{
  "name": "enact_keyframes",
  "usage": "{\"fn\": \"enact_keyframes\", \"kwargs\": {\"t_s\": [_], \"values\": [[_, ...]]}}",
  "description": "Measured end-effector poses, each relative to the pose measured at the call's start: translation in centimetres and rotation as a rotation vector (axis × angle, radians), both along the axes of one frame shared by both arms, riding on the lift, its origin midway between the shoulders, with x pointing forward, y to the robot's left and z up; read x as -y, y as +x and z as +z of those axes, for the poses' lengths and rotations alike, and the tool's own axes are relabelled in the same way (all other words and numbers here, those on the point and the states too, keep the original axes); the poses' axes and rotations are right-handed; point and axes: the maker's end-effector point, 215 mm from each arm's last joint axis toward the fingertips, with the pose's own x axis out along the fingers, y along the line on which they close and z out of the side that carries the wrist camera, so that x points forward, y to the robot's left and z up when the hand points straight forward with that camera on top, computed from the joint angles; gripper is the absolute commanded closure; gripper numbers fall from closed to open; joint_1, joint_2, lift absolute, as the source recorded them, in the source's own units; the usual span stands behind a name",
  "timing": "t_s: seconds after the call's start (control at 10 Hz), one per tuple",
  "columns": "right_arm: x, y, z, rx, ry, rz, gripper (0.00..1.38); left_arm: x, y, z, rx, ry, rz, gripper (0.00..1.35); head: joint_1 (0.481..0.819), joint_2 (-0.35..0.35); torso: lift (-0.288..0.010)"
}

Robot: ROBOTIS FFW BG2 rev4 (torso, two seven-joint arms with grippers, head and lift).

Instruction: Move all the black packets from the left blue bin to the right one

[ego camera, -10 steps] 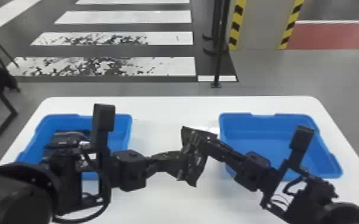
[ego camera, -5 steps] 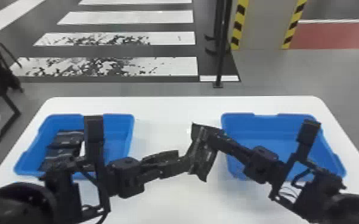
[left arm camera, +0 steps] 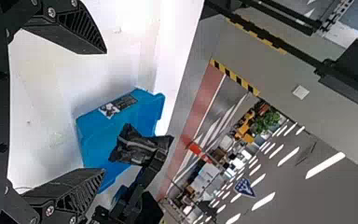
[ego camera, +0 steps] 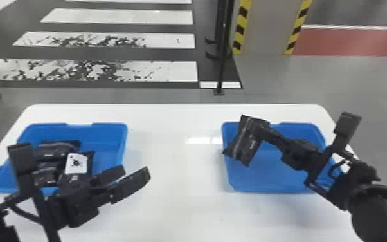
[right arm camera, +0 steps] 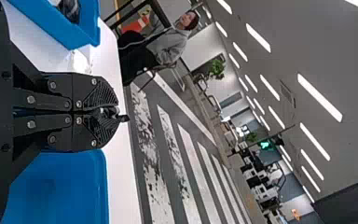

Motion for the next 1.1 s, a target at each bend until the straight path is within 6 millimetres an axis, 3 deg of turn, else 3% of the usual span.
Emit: {"fn": "enact_keyframes", "kwargs": {"t_s": [0.1,0.3,0.4,0.5,0.7,0.9,1.1], "values": [[2.2,0.7,-0.8,-0.011,-0.034,-0.04,1.16,-1.6,0.1,0.1,0.004,0.013,0.032,0.13,0.695,-0.044,-0.138],[6.6,1.4,-3.7,-0.056,-0.108,-0.135,0.38,-4.1,0.5,0.5,0.018,0.034,0.083,0.13,0.695,-0.063,-0.138],[8.3,1.5,-4.3,-0.041,-0.151,-0.177,0.14,-5.0,0.5,0.3,0.018,0.046,0.102,0.14,0.695,-0.075,-0.138],[9.1,1.0,-4.2,-0.005,-0.176,-0.205,0.12,-5.8,0.5,0.0,0.011,0.06,0.115,0.15,0.695,-0.078,-0.138],[9.1,-1.9,-2.5,0.097,-0.234,-0.259,0.13,-7.0,0.7,-0.3,0.005,0.085,0.141,0.15,0.695,-0.069,-0.138],[8.9,-7.0,0.4,0.217,-0.282,-0.356,0.13,-8.9,1.3,-0.6,0.001,0.129,0.184,0.15,0.695,-0.045,-0.138],[8.5,-11.6,1.5,0.264,-0.276,-0.413,0.13,-11.5,2.9,-0.4,0.004,0.203,0.238,0.15,0.695,-0.016,-0.138]]}}
